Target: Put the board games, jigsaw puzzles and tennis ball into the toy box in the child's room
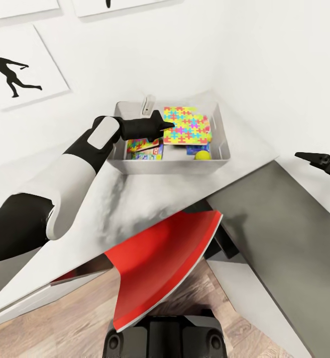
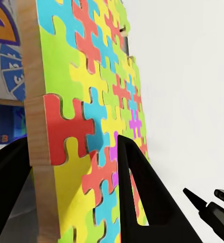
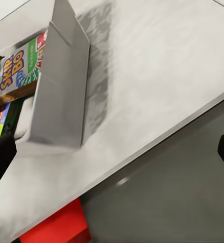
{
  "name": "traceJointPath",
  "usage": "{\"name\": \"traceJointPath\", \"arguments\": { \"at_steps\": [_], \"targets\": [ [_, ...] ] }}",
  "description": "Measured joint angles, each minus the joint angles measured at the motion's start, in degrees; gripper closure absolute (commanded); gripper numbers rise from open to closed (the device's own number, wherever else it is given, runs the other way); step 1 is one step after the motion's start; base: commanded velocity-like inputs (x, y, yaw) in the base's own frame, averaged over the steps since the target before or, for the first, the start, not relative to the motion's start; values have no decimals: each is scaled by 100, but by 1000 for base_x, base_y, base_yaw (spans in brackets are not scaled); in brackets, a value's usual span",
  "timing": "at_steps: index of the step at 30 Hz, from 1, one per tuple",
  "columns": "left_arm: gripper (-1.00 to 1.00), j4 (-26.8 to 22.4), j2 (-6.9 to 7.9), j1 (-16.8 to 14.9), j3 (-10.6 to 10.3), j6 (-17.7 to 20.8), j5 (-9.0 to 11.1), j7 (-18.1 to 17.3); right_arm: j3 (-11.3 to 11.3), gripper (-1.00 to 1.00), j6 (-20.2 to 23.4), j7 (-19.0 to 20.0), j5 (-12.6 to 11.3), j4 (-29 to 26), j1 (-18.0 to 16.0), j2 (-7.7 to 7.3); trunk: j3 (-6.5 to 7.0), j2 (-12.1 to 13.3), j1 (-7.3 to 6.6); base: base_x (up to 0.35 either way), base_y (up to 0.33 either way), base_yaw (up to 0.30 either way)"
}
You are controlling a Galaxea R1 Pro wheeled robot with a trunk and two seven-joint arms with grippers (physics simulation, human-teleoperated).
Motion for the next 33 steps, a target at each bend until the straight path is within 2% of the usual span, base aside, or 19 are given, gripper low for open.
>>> {"name": "traceJointPath", "arguments": {
  "at_steps": [17,33],
  "targets": [
    [100,0,5,0,0,2,1,-4,0,-100,0,0,0,0,0,3,-151,0,0,0,0,0],
    [100,0,6,0,0,3,9,-9,-1,-100,0,0,-1,0,4,0,-184,-1,0,0,0,0]
  ]
}}
